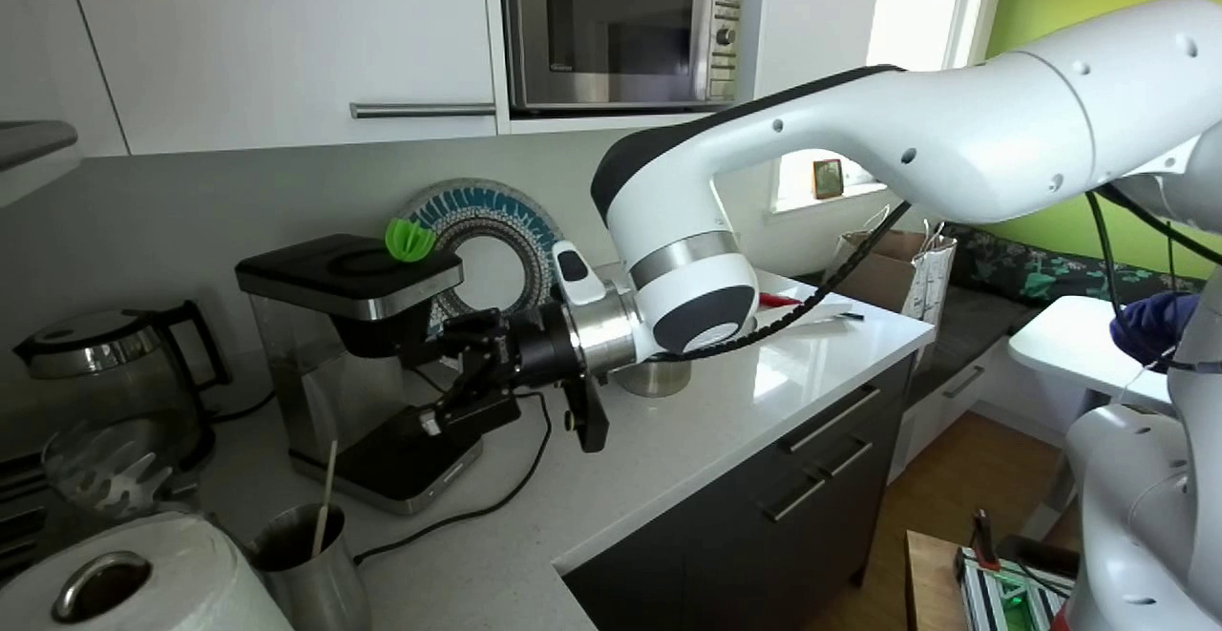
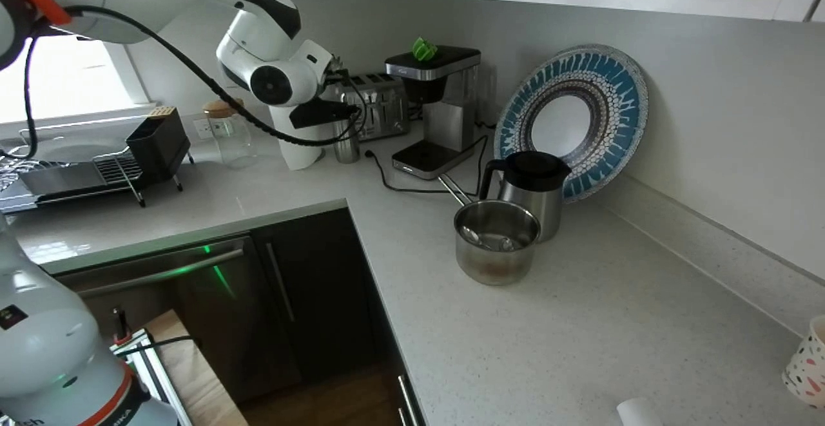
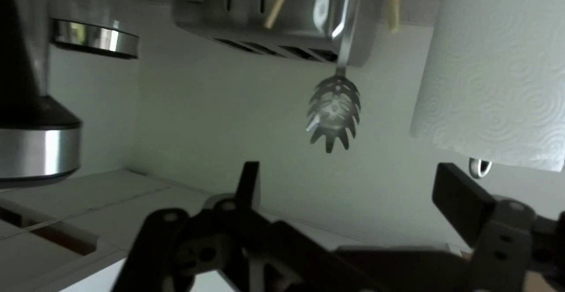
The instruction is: Pick up the steel pasta server from the table and put it cocktail shaker near the paper towel roll
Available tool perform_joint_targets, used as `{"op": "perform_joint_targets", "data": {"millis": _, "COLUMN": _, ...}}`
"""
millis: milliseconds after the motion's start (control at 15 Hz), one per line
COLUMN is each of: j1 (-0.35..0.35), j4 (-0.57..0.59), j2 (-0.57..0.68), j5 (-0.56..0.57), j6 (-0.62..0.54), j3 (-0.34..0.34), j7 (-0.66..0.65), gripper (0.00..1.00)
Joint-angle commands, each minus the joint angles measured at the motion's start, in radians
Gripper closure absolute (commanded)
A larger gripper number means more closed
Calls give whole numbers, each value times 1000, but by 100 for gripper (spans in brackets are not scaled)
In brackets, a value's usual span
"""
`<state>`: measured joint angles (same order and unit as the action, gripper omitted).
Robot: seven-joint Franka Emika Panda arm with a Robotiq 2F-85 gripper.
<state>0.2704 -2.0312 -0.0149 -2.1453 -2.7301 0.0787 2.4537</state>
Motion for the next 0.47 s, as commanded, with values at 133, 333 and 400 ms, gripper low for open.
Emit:
{"op": "perform_joint_targets", "data": {"millis": 133, "j1": 14, "j4": -226, "j2": -159, "j5": 200, "j6": -192, "j3": 12, "j7": -7, "gripper": 1}}
{"op": "perform_joint_targets", "data": {"millis": 333, "j1": -28, "j4": -332, "j2": -183, "j5": 440, "j6": -134, "j3": 64, "j7": -135, "gripper": 0}}
{"op": "perform_joint_targets", "data": {"millis": 400, "j1": 6, "j4": -247, "j2": -142, "j5": 317, "j6": -170, "j3": 18, "j7": -52, "gripper": 0}}
